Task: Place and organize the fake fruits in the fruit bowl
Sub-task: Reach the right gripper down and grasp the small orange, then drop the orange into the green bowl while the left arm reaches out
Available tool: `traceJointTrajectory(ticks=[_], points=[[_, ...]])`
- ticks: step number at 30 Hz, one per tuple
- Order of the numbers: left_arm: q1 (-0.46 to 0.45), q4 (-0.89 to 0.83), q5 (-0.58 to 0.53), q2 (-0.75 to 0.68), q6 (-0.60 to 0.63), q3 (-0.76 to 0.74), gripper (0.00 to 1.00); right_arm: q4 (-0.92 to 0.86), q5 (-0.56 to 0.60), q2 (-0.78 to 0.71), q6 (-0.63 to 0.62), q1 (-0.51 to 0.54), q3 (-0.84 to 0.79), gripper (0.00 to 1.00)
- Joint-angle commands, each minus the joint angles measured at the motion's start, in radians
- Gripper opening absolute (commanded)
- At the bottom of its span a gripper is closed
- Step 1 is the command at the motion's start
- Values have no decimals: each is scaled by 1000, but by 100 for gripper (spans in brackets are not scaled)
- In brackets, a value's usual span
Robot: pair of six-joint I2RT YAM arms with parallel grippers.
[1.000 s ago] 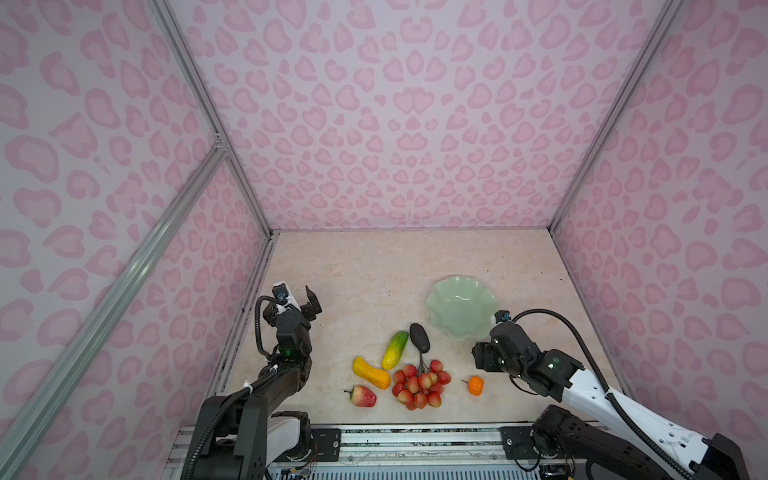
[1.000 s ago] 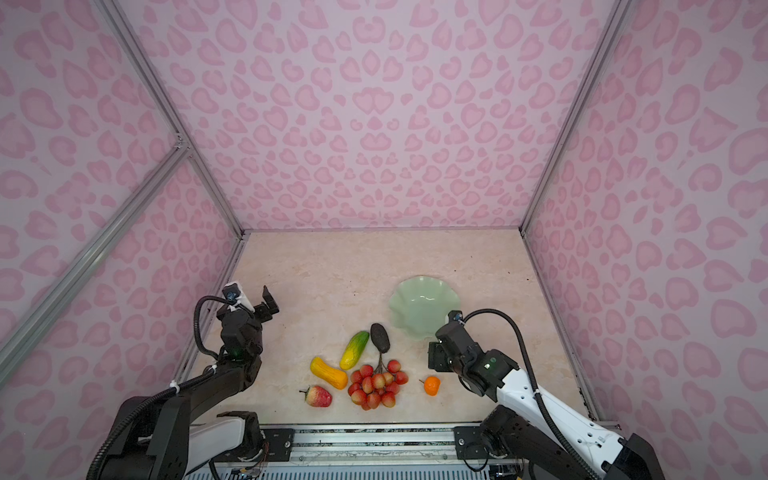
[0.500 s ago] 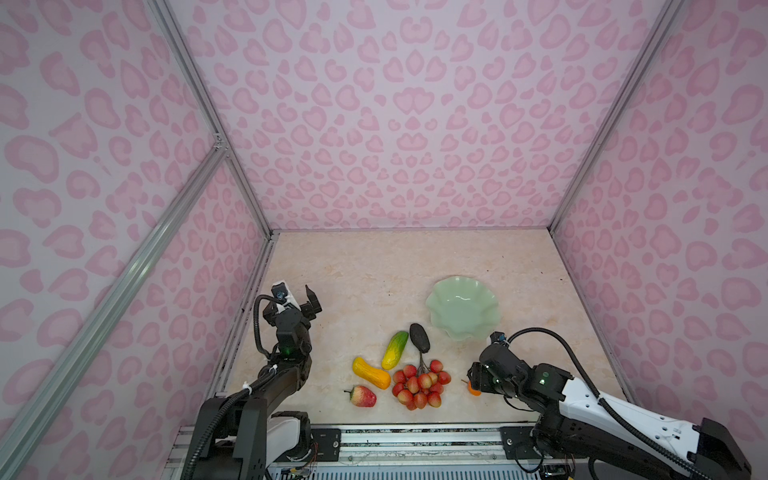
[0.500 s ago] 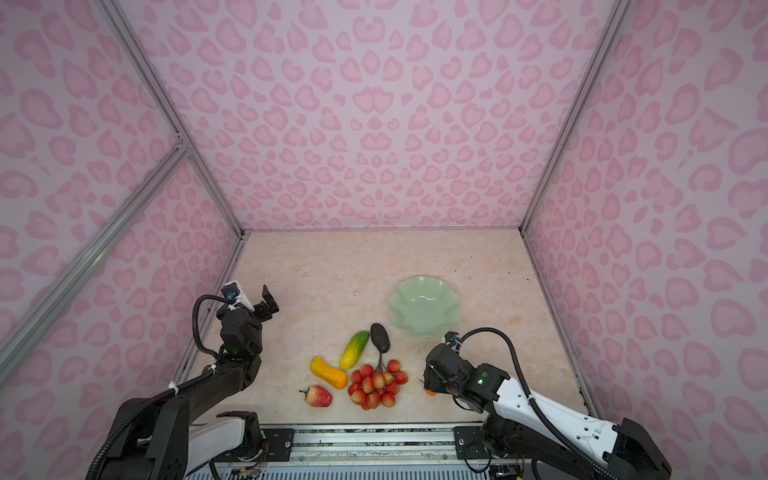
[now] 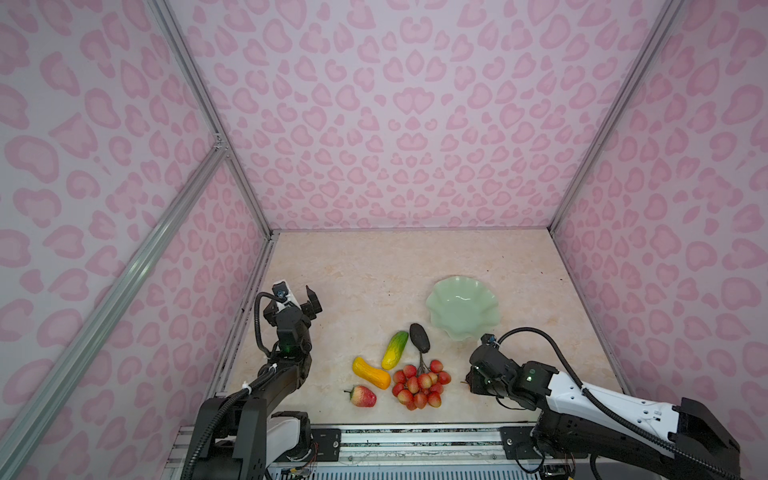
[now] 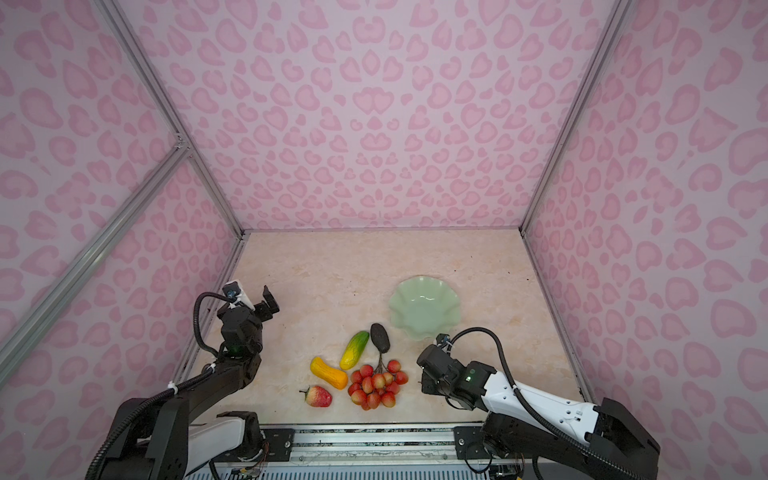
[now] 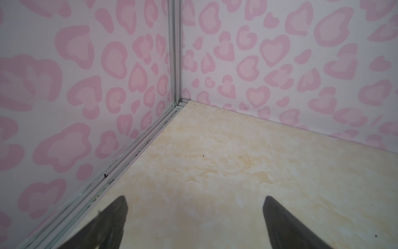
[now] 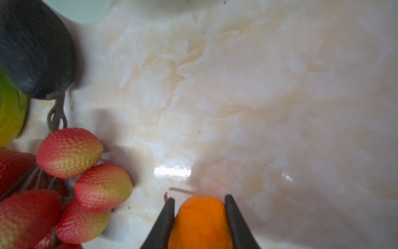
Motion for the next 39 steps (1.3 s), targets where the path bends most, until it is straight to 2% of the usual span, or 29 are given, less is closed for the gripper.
traceJointTrajectory(ticks=[1,6,8,10,14,20,25,31,39], points=[[2,-1,-5,2,-6,14,99,-62,65,-25,-64,3,59,27],[1,-14,-5,9,-7,23,99,-152,141,-105,-191,4,198,27],[1,-23,-4,10,-7,27,99,-134,164,-132,-232,-18,234,27],[2,-27,-2,9,-11,27,99,-73,133,-120,-278,-75,256,28],[1,-38,1,1,-20,25,99,113,-49,39,-365,-263,304,28],[1,-137,26,-76,-99,6,99,272,-145,333,-434,-371,441,29],[-5,-405,54,-289,-163,15,96,317,-226,562,-472,-423,534,29],[-5,-791,203,-548,-333,80,95,413,-269,719,-474,-450,564,29],[-22,-1143,479,-626,-520,124,91,499,-323,825,-458,-485,562,34]])
